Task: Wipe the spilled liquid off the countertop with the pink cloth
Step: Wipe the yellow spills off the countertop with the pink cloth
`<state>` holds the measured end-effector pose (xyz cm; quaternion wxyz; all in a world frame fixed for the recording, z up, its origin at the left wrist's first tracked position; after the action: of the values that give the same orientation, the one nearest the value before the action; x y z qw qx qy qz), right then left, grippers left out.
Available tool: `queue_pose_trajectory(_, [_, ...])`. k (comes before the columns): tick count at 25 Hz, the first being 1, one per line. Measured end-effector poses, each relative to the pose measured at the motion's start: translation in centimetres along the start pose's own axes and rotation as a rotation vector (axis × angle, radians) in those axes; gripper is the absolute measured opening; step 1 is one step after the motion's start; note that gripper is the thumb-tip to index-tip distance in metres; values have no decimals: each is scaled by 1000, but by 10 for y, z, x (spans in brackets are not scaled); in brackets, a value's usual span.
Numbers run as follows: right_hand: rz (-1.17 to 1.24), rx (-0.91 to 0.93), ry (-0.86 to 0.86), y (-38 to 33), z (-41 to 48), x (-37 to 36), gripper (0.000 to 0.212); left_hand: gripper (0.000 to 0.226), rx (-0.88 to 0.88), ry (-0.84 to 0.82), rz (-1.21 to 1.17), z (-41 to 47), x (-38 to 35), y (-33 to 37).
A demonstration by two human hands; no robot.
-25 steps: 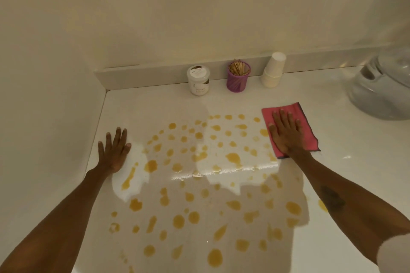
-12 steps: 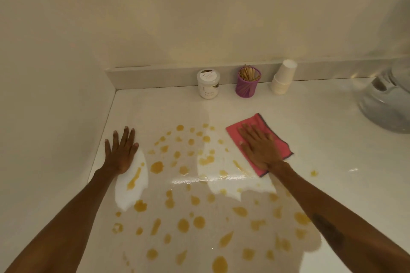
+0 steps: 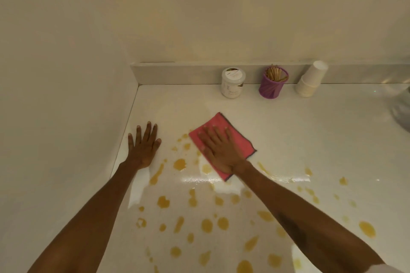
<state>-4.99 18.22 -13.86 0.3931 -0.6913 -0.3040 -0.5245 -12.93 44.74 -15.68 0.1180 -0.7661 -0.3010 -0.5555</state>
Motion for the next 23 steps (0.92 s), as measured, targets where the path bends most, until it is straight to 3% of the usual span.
queue_pose_trajectory(2, [-24, 76, 13, 5, -42, -11, 61, 62, 7, -9, 0, -1, 2, 1])
queue_pose_trajectory(5, [-27, -148, 95, 64, -73, -3, 64, 62, 5, -22, -1, 0, 3, 1])
queue_pose_trajectory(7, [-16, -303, 104, 85, -44, 10, 67, 62, 1, -28, -6, 2, 2, 1])
queue_pose_trajectory(9, [-2, -340, 131, 68, 8, 18, 66, 62, 2, -19, -8, 2, 1, 1])
queue_pose_trajectory(12, [16, -199, 112, 2, 64, 9, 62, 61, 10, 7, 11, 4, 1, 0])
queue_pose_trajectory(15, [-33, 80, 10, -67, 53, -16, 60, 60, 0, -35, -21, 3, 3, 1])
queue_pose_trajectory(18, [-64, 270, 3, -55, -1, -27, 57, 60, -3, -26, -30, 1, 4, 0])
queue_pose_trajectory(20, [-91, 261, 21, -14, -23, -23, 56, 60, 1, -21, -21, 0, 4, 0])
queue_pose_trajectory(23, [-54, 62, 60, 29, -6, -6, 58, 60, 2, 3, -4, 2, 1, 0])
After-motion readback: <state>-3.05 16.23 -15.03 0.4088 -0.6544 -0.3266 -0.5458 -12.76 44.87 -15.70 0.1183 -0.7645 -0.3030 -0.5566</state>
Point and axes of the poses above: each hand's wrist, its own z-axis towards the middle knuckle, its own x-axis out of the back of the hand, y = z × x, the point moved 6 cm from there along z, towards the middle knuckle, and after that the axes turned 13 degrees about x, right-handed, at the moved point
